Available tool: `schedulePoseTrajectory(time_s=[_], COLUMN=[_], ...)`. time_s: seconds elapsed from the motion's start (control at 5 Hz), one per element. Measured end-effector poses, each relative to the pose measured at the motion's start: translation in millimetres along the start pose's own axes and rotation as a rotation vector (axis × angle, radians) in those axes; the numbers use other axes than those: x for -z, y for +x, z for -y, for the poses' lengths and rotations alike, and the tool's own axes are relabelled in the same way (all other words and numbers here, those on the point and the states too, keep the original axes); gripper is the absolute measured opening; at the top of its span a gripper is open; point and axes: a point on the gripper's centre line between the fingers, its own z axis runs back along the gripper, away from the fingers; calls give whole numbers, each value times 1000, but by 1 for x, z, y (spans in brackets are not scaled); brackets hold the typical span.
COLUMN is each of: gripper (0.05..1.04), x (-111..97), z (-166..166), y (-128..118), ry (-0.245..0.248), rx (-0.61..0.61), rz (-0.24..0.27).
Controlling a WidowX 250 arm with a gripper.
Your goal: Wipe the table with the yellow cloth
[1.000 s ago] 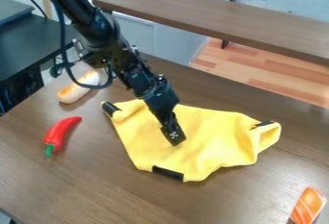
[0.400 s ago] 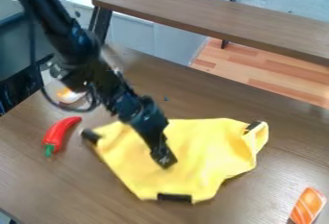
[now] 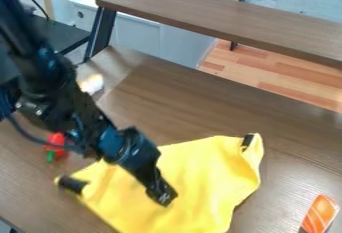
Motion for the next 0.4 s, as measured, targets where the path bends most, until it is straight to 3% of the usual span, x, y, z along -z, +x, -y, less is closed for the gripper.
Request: schedulePoseTrajectory(time_s=[0.4], gripper=[999], x=[-2], z=[10], y=[1], ry=[-33], rx=[107], rz=[22])
